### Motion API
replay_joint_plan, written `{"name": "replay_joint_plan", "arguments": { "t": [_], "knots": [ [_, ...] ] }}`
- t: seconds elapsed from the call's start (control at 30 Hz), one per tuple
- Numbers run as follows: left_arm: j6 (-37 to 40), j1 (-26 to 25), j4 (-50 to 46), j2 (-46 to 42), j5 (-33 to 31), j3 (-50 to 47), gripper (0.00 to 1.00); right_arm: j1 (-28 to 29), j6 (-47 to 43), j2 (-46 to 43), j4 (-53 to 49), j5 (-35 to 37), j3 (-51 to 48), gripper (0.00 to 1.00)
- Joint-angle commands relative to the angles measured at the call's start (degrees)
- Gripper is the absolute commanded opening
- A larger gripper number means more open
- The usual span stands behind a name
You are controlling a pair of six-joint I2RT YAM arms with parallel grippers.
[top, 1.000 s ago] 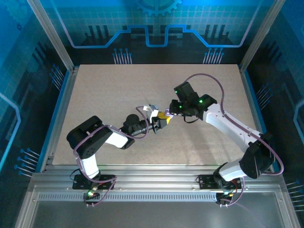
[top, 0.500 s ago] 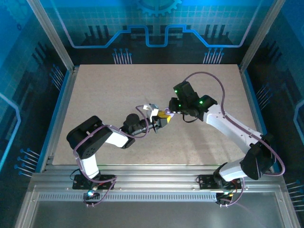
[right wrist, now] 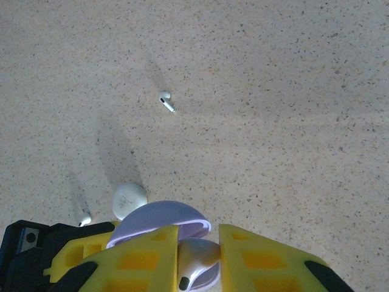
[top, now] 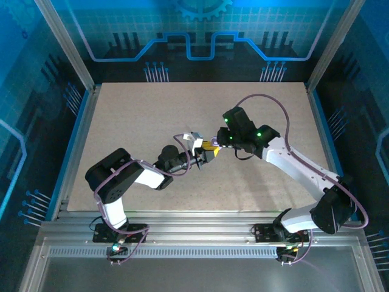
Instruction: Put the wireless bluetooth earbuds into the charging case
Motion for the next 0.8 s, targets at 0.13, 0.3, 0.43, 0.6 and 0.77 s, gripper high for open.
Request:
{"name": "replay_joint_plan", "arguments": {
  "t": [0.13,0.3,0.43,0.6,0.77],
  "knots": [
    [-1.69,-0.44,2.71,-1.29,-0.57,2.03,0.18,1.42,0.54,-1.44,-0.18,2.84,-1.66,0.21],
    [-1.71,-0.46,2.69,-1.39,-0.38,2.3,0.18,1.58,0.74,-1.08,0.87,3.46,-2.09,0.21],
    [-1.87,-0.46,2.67,-1.53,-0.17,2.46,0.18,1.74,1.3,-1.25,2.0,4.29,-2.88,0.21],
    [-1.63,-0.41,2.68,-1.22,-0.02,2.3,0.18,1.77,0.74,-2.67,2.22,5.3,-1.98,0.21],
    [-2.43,-0.42,2.73,-0.86,0.07,2.56,0.18,2.11,0.25,-5.06,5.17,6.51,-2.91,0.21]
  ]
}}
